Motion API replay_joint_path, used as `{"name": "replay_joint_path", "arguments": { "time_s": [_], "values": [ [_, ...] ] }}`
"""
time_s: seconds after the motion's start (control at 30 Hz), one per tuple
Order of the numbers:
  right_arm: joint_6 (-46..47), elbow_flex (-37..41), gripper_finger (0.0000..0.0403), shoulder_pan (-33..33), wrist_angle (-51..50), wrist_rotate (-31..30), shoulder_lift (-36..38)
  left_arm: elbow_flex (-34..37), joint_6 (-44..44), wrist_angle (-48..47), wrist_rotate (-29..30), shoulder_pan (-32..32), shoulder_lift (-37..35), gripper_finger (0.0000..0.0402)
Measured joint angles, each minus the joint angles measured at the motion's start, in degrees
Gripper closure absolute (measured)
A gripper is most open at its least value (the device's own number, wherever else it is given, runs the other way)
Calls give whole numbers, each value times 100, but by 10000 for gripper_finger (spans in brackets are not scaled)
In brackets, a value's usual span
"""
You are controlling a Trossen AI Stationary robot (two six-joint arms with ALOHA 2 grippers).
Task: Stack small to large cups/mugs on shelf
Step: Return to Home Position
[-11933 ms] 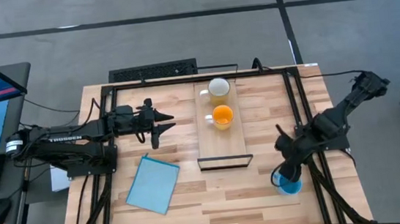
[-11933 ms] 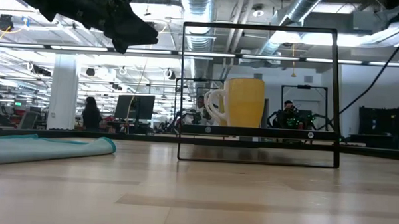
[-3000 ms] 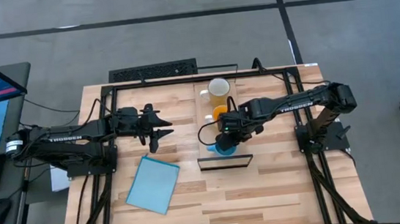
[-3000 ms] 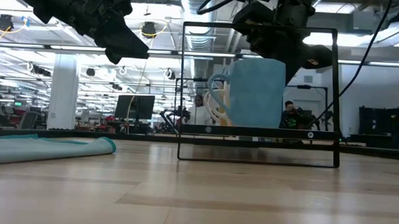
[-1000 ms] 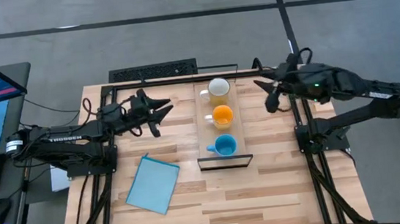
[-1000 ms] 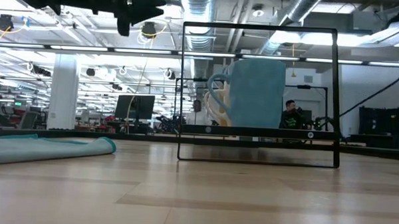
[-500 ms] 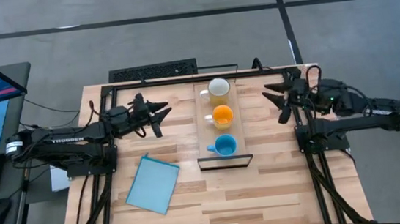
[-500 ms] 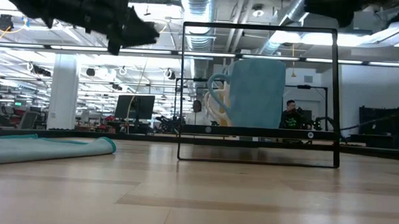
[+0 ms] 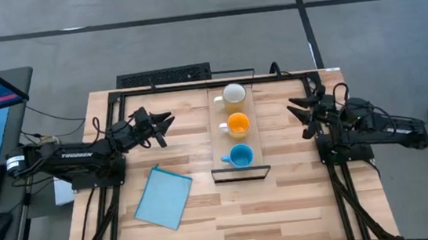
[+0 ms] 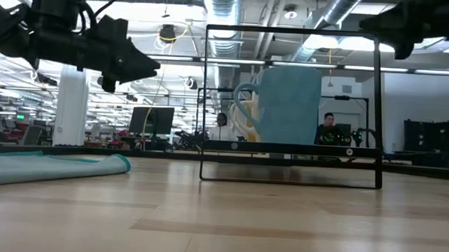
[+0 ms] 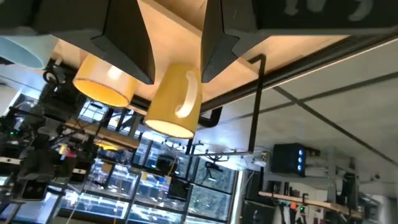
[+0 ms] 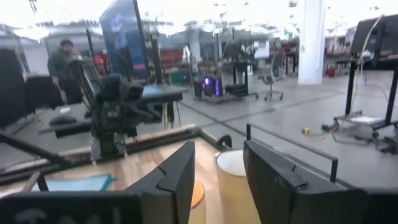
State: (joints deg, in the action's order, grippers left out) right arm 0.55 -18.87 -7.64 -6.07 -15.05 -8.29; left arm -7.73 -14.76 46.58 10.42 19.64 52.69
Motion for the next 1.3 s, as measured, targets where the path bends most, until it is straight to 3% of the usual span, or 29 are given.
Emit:
{"name": "replay_joint_path", "arguments": {
  "time_s": [0.23,0.43,0.63,0.8,1.03,1.3],
  "values": [
    [-97,574,246,-2,219,-355,833,315,-101,122,91,9,-101,281],
    [-4,767,243,-104,256,-452,809,713,-195,137,555,12,-941,281],
    [36,823,247,-463,149,-452,819,702,-14,-1054,691,17,-1952,281],
    [-55,823,247,-895,113,-454,817,703,102,-2134,1520,19,-2591,281],
    [-49,823,247,-1606,-242,-468,817,705,561,-2831,2493,20,-3401,281],
    [-114,823,249,-2249,-441,-463,817,705,648,-4108,3209,20,-4317,281]
  ]
}}
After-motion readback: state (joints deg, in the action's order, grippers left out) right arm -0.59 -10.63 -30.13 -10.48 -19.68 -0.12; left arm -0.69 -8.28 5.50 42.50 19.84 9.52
